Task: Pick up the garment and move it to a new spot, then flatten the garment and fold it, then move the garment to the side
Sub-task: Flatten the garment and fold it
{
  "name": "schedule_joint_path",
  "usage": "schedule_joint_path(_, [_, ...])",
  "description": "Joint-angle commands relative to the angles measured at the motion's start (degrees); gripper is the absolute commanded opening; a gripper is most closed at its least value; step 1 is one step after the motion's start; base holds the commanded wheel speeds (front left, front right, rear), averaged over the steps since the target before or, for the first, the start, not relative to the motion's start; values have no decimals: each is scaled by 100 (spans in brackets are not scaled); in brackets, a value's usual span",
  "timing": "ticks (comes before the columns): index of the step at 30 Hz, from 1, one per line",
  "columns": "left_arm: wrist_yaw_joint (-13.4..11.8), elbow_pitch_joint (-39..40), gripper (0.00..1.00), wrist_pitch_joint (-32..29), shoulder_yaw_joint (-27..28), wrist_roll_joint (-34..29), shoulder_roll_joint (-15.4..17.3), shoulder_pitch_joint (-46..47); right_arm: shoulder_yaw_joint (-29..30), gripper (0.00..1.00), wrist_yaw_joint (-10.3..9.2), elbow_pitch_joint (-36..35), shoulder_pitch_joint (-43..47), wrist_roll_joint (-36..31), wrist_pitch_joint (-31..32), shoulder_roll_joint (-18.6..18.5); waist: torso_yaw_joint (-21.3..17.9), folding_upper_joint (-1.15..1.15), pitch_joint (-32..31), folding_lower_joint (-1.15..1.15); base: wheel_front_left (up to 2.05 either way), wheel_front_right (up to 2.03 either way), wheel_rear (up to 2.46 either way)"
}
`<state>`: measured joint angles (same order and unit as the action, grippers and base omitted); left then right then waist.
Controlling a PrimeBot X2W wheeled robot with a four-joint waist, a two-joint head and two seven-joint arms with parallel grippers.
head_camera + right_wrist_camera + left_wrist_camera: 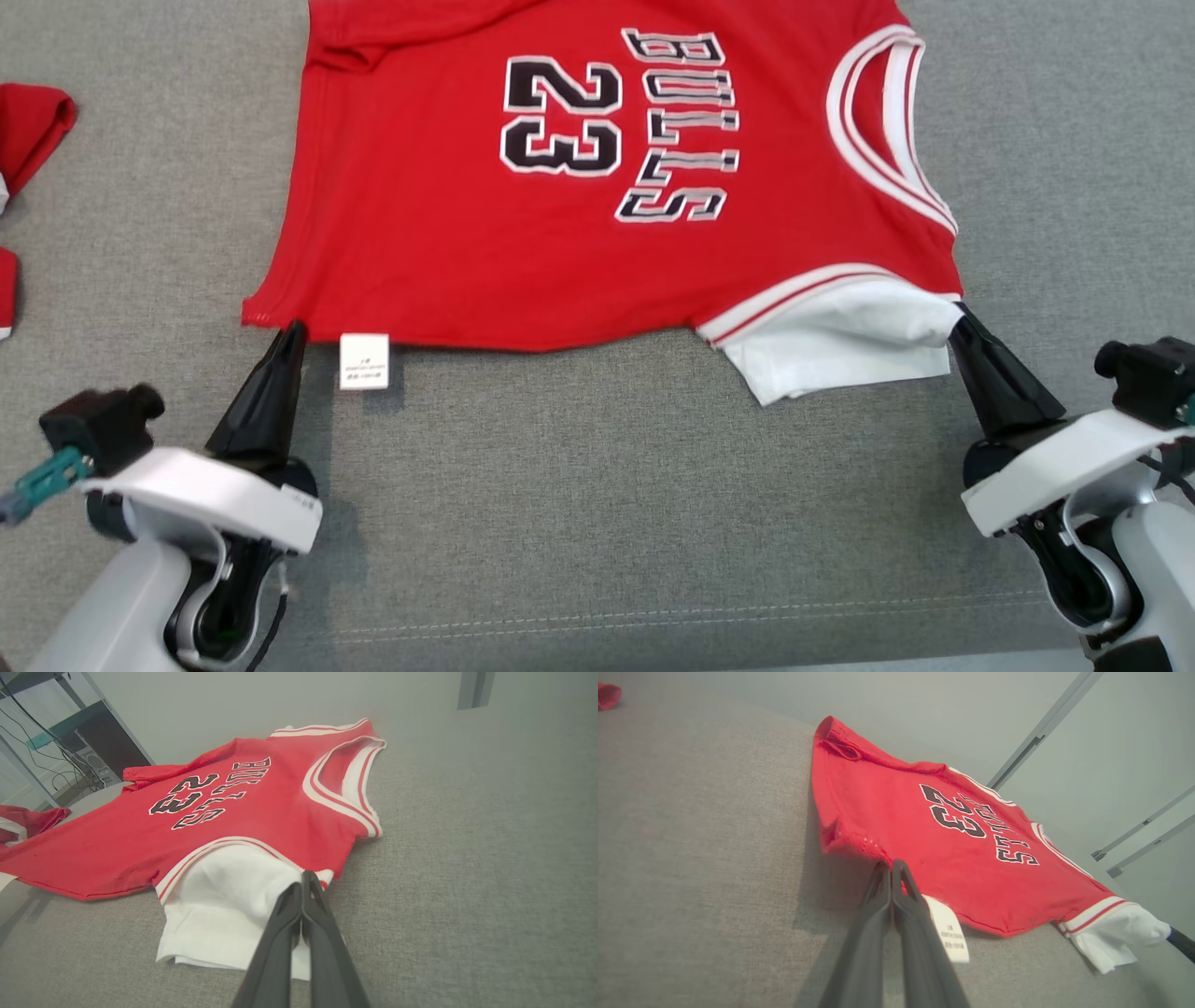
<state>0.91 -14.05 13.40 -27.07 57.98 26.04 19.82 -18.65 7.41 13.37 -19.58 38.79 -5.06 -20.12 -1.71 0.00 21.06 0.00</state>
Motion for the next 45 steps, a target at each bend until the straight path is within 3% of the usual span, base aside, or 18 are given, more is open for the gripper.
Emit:
schedule_joint_path(1, [-61,160,0,61,263,-10,249,-22,-17,0,8,-194,127,-2,-26,-71,-20,0,-47,0,0,0,0])
schedule_joint_path(8, [-635,1200,0,-140,344,56,552,-811,600,0,8,-703,825,-141,243,102,60,0,-219,0,0,0,0])
schedule_joint_path(16, [-1158,2148,0,-159,419,155,575,-1512,1203,0,8,-1458,1404,-219,626,472,127,0,-298,0,0,0,0])
schedule_joint_path(22, [-1156,1965,0,-261,323,188,503,-1439,1281,0,8,-1488,1358,-201,951,667,159,0,-388,0,0,0,0])
schedule_joint_path(28, [-803,1213,0,-325,58,302,165,-1192,1180,0,8,-929,1292,-285,1050,729,217,0,-512,0,0,0,0])
schedule_joint_path(29, [-749,1079,22,-311,37,307,121,-1145,1169,11,8,-841,1284,-272,1010,743,224,0,-533,0,0,0,0])
schedule_joint_path(30, [-699,945,51,-319,8,319,80,-1104,1134,36,8,-748,1274,-321,990,710,230,0,-549,0,0,0,0])
schedule_joint_path(31, [-660,818,100,-303,-4,324,36,-1059,1106,84,8,-669,1267,-370,946,682,241,0,-567,0,0,0,0])
schedule_joint_path(32, [-619,698,100,-271,-12,311,1,-1016,1108,100,8,-598,1262,-377,882,688,245,0,-590,0,0,0,0])
schedule_joint_path(38, [-608,330,100,-50,-4,38,-31,-938,1151,100,8,-451,1365,-674,384,558,271,0,-805,0,0,0,0])
schedule_joint_path(45, [-1194,864,100,138,333,-833,206,-1078,1591,100,8,-956,1686,-1506,-361,536,306,0,-1110,0,0,0,0])
